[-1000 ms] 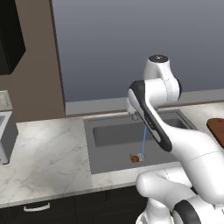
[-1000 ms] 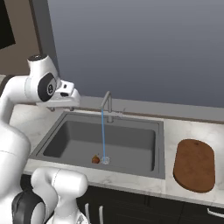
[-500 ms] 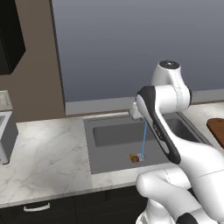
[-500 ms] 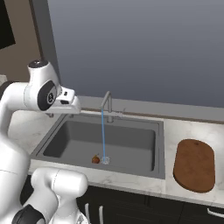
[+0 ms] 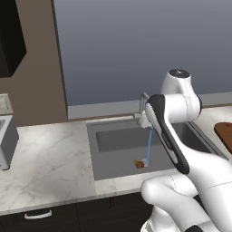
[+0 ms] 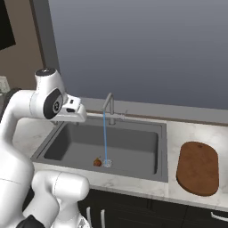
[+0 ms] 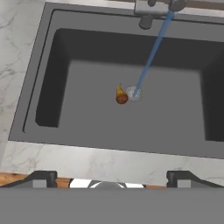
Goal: Pick the pear from the sink and place it on the cutting board to airdry. Then turn off the sink faucet.
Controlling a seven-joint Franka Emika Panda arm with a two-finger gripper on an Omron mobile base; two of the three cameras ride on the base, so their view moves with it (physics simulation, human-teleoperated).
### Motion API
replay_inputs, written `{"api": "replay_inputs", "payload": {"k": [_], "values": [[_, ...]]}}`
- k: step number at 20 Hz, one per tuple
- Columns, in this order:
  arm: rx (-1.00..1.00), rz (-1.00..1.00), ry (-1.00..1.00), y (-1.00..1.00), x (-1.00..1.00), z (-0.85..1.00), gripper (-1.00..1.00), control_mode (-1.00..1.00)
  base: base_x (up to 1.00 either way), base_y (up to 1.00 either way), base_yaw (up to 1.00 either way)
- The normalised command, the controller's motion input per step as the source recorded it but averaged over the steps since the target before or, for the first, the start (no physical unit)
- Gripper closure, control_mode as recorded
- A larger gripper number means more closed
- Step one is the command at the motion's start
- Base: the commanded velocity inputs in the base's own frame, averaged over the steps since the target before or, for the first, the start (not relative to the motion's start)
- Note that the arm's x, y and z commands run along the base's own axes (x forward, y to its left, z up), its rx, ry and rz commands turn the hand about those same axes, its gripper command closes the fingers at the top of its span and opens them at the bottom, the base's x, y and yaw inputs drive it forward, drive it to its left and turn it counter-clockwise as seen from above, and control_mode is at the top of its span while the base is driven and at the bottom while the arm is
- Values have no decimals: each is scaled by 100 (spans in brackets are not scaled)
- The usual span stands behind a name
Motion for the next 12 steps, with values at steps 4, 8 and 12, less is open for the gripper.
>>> {"api": "replay_inputs", "payload": {"k": [4, 8, 12], "values": [[0, 0, 0, -1, 0, -20, -100, -100, 0, 0, 0], [0, 0, 0, -2, 0, -16, -100, -100, 0, 0, 0], [0, 0, 0, 0, 0, -16, -100, -100, 0, 0, 0]]}}
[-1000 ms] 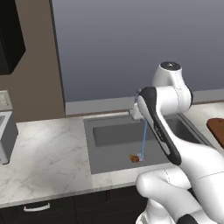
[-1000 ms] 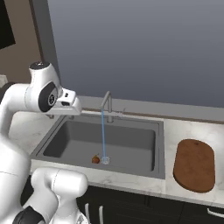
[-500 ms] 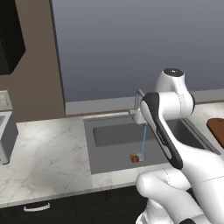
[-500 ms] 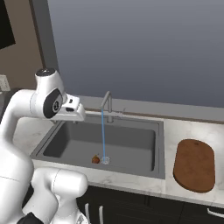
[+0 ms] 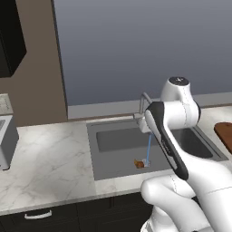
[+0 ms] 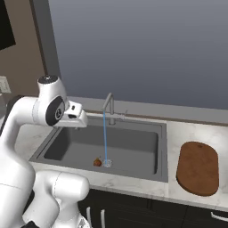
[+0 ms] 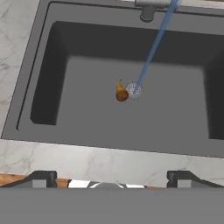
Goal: Pick the pear from the sink and place it on the cutting board to airdry. Then turn off the sink faucet.
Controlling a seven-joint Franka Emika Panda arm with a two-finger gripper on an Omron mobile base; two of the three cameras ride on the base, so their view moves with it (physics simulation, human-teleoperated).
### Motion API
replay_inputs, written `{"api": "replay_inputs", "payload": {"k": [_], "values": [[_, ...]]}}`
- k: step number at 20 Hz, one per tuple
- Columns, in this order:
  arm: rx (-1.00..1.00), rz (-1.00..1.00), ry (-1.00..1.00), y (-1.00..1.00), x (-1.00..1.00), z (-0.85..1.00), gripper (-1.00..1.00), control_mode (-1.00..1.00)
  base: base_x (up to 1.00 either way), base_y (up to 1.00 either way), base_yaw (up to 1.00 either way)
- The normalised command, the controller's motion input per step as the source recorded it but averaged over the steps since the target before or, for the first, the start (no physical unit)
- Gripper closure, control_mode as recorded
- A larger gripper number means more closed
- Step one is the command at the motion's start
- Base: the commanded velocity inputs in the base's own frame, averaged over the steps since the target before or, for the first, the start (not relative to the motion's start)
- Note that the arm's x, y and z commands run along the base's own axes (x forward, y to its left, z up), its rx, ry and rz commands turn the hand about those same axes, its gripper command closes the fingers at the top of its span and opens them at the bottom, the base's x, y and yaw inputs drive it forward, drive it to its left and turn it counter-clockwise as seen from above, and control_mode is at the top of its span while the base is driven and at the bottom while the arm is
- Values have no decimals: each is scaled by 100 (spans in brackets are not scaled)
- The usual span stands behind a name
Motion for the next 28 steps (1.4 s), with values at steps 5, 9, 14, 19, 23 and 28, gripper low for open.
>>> {"api": "replay_inputs", "payload": {"k": [5, 9, 14, 19, 23, 28], "values": [[0, 0, 0, -5, 0, -15, -100, -100, 0, 0, 0], [0, 0, 0, 0, 0, -22, -100, -100, 0, 0, 0], [0, 0, 0, -4, 0, -19, -100, -100, 0, 0, 0], [1, 0, 1, -1, 5, -19, -100, -100, 0, 0, 0], [0, 0, 0, -1, 0, -5, -100, -100, 0, 0, 0], [0, 0, 1, -3, 2, -12, -100, -100, 0, 0, 0]]}}
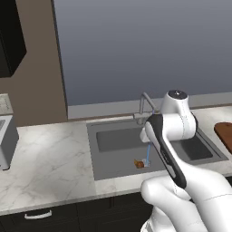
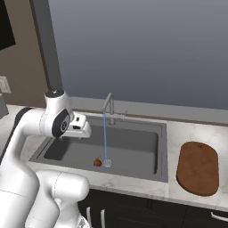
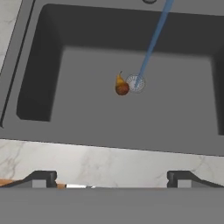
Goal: Pick the pear from the sink and place it on the cutting board to airdry. Then turn off the sink faucet.
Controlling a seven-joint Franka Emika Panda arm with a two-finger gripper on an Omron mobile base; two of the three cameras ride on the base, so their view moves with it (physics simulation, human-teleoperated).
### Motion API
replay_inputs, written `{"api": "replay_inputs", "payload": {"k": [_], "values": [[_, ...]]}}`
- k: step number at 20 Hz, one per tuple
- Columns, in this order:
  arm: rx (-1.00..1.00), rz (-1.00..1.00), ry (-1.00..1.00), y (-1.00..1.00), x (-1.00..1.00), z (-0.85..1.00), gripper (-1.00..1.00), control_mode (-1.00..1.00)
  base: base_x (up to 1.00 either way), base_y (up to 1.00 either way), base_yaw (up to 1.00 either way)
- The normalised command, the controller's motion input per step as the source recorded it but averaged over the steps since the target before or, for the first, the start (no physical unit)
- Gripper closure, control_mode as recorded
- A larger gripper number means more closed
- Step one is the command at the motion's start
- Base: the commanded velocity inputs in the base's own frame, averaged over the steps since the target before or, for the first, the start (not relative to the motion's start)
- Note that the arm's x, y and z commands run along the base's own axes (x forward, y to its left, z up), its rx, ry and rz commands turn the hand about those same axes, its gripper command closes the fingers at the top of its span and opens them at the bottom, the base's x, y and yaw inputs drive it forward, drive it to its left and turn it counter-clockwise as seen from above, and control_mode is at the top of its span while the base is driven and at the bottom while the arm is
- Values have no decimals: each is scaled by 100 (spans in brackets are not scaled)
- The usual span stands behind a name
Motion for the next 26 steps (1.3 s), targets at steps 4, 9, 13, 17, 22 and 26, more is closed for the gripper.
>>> {"api": "replay_inputs", "payload": {"k": [4, 9, 13, 17, 22, 26], "values": [[0, 0, 1, -4, 12, -16, -100, -100, 0, 0, 0], [0, 0, 0, -6, 23, -22, -100, -100, 0, 0, 0], [0, 0, 0, -1, 35, -16, -100, -100, 0, 0, 0], [0, 0, 3, -1, 34, -25, -100, -100, 0, 0, 0], [0, 0, 5, -3, 25, -24, -100, -100, 0, 0, 0], [0, 0, 4, -9, 20, -24, -100, -100, 0, 0, 0]]}}
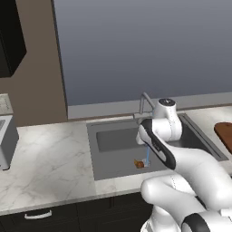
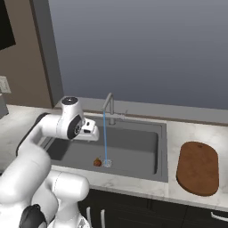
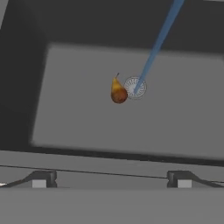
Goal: Pick the pear from the sink and place it on the cutting board to airdry. Then turn off the sink faucet.
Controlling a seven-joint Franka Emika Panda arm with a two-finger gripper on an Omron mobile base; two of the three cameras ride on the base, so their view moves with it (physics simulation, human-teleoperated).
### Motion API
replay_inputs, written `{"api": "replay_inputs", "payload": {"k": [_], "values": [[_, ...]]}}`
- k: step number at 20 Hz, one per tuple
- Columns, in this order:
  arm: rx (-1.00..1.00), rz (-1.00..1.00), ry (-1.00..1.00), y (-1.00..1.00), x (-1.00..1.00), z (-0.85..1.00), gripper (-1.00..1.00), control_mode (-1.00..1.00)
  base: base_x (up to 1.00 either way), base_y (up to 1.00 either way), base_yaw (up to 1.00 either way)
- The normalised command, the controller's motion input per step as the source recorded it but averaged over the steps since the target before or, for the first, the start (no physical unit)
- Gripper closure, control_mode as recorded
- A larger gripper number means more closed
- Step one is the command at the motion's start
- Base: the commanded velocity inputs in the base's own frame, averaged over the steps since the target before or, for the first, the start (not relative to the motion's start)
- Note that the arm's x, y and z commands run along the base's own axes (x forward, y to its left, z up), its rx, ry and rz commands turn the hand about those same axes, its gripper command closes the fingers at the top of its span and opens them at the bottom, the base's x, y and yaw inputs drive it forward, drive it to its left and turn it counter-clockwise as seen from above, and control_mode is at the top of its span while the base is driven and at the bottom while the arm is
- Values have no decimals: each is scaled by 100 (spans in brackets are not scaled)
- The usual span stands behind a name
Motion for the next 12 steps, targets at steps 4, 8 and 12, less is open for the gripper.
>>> {"api": "replay_inputs", "payload": {"k": [4, 8, 12], "values": [[0, 0, 3, -7, 17, -24, -100, -100, 0, 0, 0], [0, 0, 1, -1, 14, -29, -100, -100, 0, 0, 0], [0, 0, 1, 0, 15, -31, -100, -100, 0, 0, 0]]}}
